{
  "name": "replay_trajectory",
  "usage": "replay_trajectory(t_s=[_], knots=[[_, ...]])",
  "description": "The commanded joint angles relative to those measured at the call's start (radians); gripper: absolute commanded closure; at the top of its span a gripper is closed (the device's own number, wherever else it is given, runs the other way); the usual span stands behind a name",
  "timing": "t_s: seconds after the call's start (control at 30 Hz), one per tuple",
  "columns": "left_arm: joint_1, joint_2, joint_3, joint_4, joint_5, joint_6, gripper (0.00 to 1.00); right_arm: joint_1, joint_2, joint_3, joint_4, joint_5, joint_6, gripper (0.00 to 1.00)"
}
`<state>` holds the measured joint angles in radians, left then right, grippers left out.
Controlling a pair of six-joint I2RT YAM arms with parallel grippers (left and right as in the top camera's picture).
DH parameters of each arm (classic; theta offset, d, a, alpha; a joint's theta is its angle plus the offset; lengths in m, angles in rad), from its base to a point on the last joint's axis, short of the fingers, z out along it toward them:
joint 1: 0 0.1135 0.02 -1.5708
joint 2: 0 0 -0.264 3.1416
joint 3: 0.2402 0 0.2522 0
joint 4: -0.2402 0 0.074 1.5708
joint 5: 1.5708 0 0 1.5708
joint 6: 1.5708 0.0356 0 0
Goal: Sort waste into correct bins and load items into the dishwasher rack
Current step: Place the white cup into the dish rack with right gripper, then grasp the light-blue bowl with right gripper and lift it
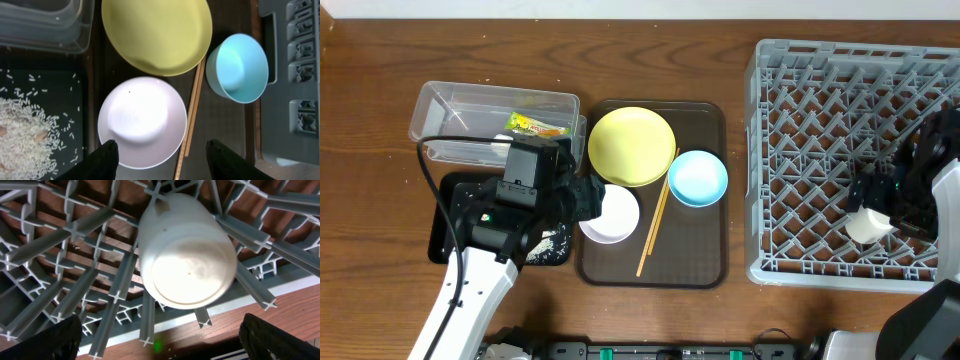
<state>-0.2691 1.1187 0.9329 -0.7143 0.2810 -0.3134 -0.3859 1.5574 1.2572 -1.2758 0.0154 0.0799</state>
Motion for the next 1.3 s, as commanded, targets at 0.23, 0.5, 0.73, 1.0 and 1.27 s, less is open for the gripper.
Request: replay_trajectory(t_s=[0.23,0.5,0.73,1.0,1.27], knots=[[0.004,0.005,0.004,-0.147,-0.175,0.002,0.4,0.057,-0.125,0.171,0.126,-0.497,-0.142,0.01],[0.004,0.005,0.004,-0.19,-0.219,-0.023,0.39,0.36,-0.112,0.167,0.294,-0.499,-0.167,0.13],[0.004,0.005,0.004,-0.191,-0.219,-0.024,0.39,0.634,0.001,0.167,0.364,-0.234,-0.163,0.2],[0.004,0.005,-0.005,-0.19,-0.219,-0.024,0.38,0.779,0.193,0.167,0.415,-0.071,-0.13,0.21],[0.004,0.005,-0.018,-0.19,-0.219,-0.024,0.38,0.793,0.376,0.167,0.434,0.003,-0.039,0.27]])
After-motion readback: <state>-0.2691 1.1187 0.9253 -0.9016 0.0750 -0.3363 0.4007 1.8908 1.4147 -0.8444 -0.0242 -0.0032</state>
